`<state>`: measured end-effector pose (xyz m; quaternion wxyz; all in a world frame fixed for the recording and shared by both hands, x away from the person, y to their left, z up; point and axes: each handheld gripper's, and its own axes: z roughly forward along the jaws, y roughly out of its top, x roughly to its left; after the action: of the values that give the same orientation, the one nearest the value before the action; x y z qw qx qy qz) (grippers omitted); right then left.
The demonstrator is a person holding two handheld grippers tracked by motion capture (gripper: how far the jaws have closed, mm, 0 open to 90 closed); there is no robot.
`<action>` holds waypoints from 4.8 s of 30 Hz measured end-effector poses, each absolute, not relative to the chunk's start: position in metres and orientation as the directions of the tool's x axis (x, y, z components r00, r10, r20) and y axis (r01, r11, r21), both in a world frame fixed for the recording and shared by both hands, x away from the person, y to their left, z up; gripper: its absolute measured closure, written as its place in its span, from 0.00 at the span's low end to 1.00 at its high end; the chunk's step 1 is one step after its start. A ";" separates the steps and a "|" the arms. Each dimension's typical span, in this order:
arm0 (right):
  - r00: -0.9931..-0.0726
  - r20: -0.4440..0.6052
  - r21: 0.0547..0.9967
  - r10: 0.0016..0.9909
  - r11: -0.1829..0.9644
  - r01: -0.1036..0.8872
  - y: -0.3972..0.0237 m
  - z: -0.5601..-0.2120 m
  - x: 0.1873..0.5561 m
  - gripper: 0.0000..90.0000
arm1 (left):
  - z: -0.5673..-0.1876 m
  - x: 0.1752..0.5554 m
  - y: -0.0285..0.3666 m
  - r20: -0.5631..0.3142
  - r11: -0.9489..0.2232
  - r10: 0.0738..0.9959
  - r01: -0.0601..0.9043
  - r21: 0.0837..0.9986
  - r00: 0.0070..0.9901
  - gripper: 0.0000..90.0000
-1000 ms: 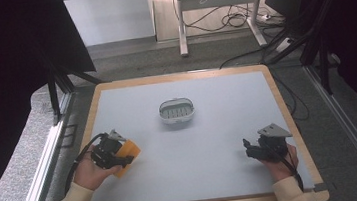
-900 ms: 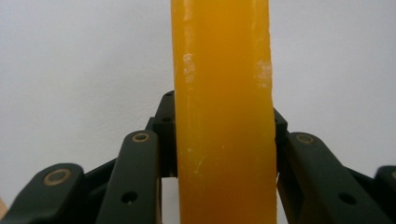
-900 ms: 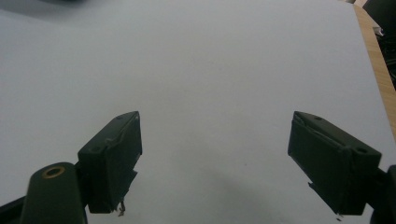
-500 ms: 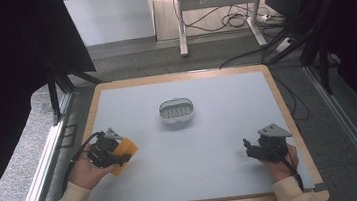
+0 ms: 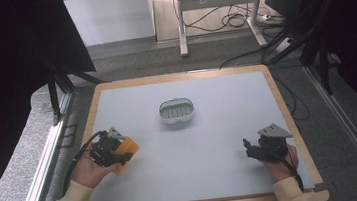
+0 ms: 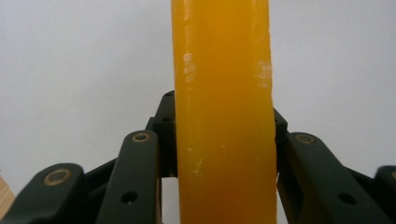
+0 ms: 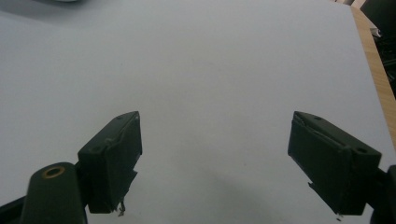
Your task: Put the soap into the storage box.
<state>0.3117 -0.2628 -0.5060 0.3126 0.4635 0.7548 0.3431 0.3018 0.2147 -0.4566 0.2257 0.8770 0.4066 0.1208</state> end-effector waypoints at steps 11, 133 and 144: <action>-0.381 -0.153 0.815 0.912 0.335 0.474 -0.263 -0.504 0.311 0.20 | -0.453 0.308 0.205 0.033 -0.578 0.758 0.646 0.498 0.651 0.68; -0.377 -0.178 0.806 0.909 0.354 0.475 -0.262 -0.507 0.307 0.20 | -0.385 0.394 0.109 0.169 -0.775 0.518 0.376 0.509 0.839 0.68; -0.381 -0.176 0.807 0.908 0.355 0.472 -0.263 -0.506 0.307 0.20 | -0.382 0.407 0.095 0.180 -0.789 0.508 0.371 0.490 0.842 0.68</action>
<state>0.3071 -0.2627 -0.5064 0.3203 0.4551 0.7582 0.3398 0.4072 0.0950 -0.3817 0.2241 0.9333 0.2355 0.1528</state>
